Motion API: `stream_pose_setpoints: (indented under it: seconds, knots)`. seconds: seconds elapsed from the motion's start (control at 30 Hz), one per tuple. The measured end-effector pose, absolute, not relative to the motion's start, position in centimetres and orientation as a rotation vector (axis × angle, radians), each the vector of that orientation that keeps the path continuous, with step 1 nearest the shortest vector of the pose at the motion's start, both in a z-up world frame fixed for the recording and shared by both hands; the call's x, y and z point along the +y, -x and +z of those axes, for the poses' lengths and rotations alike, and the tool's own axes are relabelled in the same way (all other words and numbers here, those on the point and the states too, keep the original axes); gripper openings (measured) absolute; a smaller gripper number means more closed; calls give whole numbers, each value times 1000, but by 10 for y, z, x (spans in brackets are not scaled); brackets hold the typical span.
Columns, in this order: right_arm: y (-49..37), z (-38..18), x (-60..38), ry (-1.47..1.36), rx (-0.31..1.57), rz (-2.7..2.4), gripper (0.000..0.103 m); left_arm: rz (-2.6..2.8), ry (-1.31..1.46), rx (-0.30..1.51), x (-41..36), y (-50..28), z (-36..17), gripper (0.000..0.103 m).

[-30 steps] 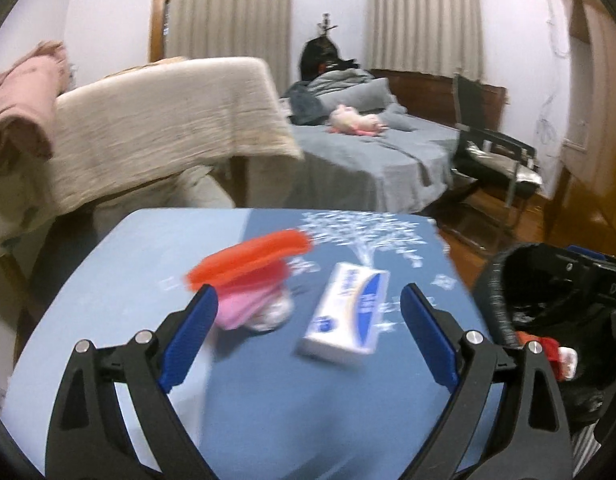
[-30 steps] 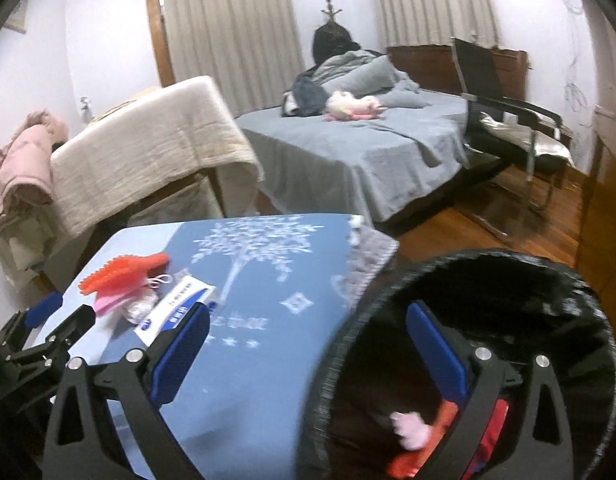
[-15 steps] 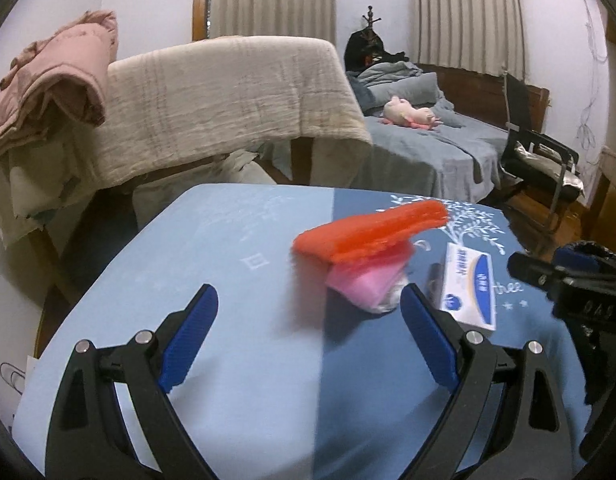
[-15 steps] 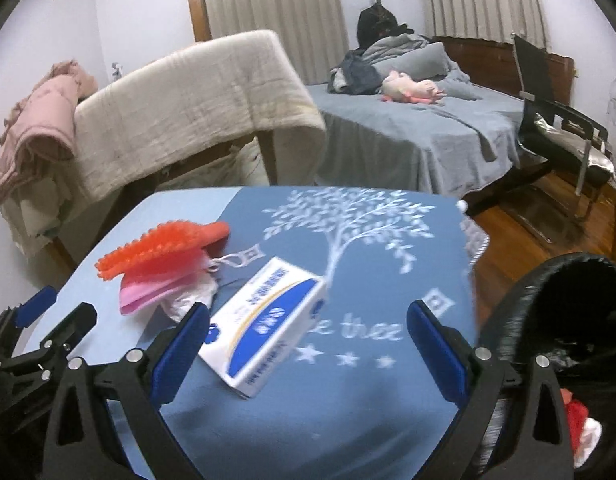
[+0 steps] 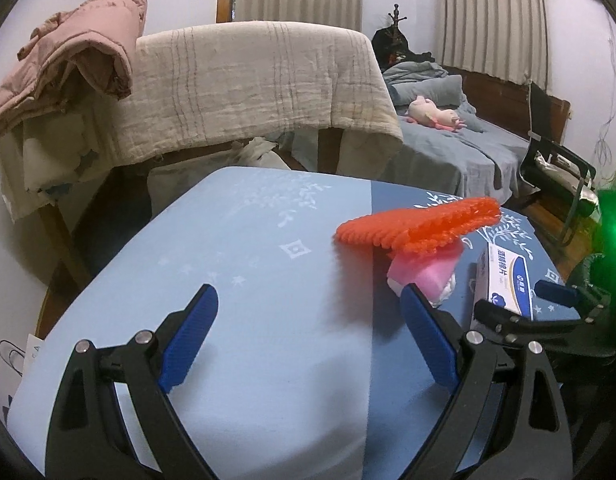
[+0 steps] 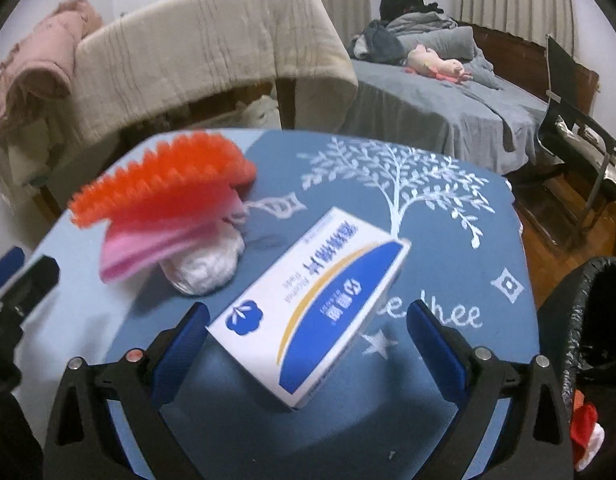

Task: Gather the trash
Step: 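Close the right tool on the white alcohol pads box, then grasp the orange scrubber with the left tool while the right tool holds the box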

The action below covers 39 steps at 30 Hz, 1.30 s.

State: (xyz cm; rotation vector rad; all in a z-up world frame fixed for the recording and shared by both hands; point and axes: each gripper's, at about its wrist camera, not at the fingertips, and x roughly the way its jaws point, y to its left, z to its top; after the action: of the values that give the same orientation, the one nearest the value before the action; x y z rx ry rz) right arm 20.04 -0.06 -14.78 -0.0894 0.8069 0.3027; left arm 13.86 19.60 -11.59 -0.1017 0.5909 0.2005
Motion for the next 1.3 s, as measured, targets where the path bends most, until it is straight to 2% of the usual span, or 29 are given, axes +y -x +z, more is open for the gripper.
stream_pose_setpoints:
  seconds: [0.53,0.7,0.83,1.2,1.3]
  knots:
    - [-203,-149,-38,10,833,237,96,157,113,595,179,-143,-119,90]
    - [-211,-154,-27,14,850,243,84,139,120,598,176,-144,-118,90]
    - [-216,-157,-28,16,871,249,58,129,123,587,172,-147,-115,90]
    - [-222,-134,-38,30,827,286,56,86,134,532,163,-165,-94,89]
    - [-225,-124,-36,36,806,295,56,77,130,524,163,-175,-89,85]
